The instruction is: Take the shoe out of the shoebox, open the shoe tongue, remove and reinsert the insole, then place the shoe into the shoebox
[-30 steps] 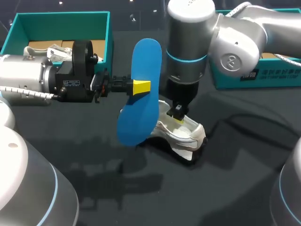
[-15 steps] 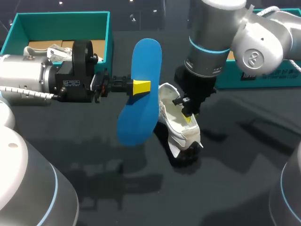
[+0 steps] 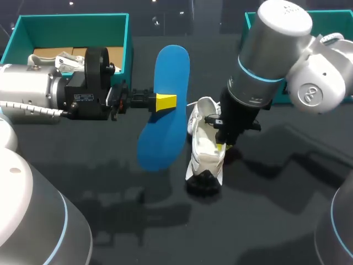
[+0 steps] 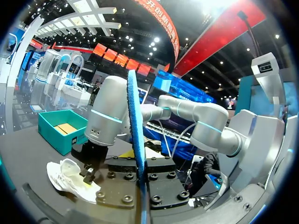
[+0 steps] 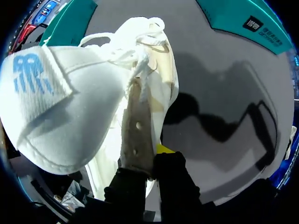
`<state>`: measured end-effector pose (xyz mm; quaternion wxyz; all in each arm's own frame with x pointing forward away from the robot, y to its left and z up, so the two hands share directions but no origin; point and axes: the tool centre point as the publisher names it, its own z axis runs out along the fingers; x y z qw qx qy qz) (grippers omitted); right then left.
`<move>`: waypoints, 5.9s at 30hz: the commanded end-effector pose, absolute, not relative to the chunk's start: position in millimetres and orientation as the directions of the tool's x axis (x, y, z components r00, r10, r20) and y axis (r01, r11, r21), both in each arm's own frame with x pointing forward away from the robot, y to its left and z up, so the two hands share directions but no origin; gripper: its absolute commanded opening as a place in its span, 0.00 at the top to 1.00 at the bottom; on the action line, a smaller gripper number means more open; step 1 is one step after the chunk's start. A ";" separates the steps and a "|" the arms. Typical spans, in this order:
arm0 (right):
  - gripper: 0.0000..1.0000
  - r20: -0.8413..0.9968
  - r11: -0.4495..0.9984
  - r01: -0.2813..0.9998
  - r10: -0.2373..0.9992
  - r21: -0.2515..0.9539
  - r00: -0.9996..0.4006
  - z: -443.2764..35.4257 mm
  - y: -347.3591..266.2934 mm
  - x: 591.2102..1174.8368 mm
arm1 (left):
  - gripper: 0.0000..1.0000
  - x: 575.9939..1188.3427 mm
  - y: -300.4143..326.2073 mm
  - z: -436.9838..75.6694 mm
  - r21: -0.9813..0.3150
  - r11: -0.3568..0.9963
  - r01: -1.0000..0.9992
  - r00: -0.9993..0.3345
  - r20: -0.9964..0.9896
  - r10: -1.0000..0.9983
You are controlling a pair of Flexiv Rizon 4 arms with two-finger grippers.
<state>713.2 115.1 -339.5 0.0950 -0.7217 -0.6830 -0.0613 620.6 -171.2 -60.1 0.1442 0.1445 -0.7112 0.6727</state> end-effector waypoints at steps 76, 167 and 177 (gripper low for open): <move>0.00 0.758 0.031 0.995 0.650 -0.092 0.050 -295.6 62.9 716.6 | 1.00 630.0 -174.1 -55.5 -0.963 0.095 -0.251 -0.968 0.253 0.000; 0.00 0.996 0.027 0.996 0.043 -0.081 0.079 -178.9 108.3 780.0 | 1.00 736.4 -220.7 -165.1 -0.026 0.096 0.995 -0.031 -0.998 0.052; 0.00 0.998 0.064 0.998 0.061 -0.006 0.002 -172.6 125.0 776.4 | 1.00 750.7 -231.4 -172.1 -0.010 0.021 1.000 -0.011 -0.999 0.050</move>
